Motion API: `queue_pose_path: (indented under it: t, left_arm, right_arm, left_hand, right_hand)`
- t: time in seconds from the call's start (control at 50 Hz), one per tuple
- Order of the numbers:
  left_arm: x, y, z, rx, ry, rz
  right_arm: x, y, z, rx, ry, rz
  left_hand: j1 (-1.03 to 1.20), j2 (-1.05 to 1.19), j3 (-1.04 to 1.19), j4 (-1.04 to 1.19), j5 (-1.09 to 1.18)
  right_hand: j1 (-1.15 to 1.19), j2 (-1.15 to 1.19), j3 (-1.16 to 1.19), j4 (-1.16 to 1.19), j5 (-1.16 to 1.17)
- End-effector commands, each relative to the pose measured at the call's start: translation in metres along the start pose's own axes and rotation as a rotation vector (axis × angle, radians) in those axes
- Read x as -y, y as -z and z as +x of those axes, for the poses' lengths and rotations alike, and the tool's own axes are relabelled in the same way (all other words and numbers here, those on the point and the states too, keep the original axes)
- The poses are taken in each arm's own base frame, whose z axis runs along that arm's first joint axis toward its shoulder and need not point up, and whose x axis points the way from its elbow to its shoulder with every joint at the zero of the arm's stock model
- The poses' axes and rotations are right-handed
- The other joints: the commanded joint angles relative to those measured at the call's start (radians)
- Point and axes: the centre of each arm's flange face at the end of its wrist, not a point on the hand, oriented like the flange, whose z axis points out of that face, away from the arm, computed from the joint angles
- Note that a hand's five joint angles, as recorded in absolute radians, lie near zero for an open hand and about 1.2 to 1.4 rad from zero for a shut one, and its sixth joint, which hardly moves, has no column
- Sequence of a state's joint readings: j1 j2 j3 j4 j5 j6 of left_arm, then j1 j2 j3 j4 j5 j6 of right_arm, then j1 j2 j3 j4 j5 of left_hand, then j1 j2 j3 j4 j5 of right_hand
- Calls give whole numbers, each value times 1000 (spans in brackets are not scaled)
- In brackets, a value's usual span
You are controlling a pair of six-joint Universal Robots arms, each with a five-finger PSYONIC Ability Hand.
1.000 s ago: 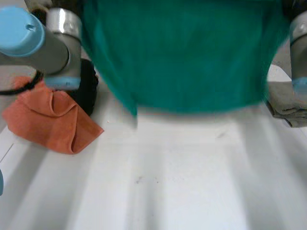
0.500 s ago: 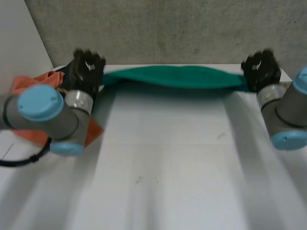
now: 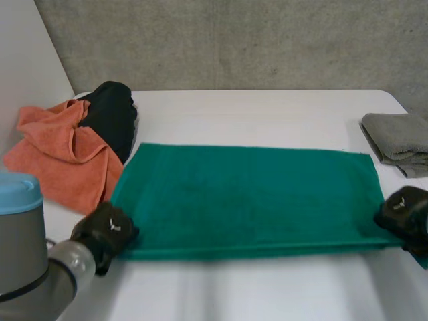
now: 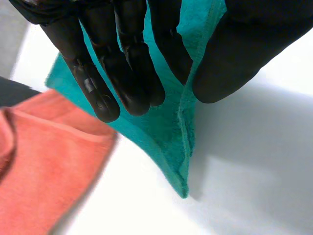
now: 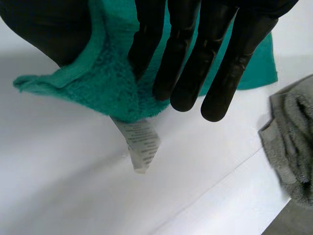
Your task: Fold the laundry.
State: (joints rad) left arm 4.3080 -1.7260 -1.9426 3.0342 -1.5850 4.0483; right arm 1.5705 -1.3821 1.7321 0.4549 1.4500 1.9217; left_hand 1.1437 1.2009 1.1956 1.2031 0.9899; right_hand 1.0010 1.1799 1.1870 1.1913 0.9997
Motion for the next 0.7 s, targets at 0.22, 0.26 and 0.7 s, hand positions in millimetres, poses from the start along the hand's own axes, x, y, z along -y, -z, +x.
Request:
queue_pose_path:
  t: [0.22, 0.26, 0.7]
  left_arm:
    - [67, -113, -50, 353, -11, 297]
    - [71, -136, -57, 415, -9, 308]
    - [114, -180, -88, 706, -16, 528]
  right_arm:
    - [37, -90, 41, -321, 5, 154]
    - [42, -101, 44, -350, 12, 157]
    - [85, -145, 79, -668, -68, 342]
  left_hand:
    - [253, 195, 201, 193, 232]
    - [253, 195, 201, 193, 232]
    - [-969, -1026, -1021, -1029, -990]
  right_hand:
    - [395, 216, 209, 205, 222]
    - [395, 216, 209, 205, 222]
    - [-827, -1005, -1012, -1017, -1000]
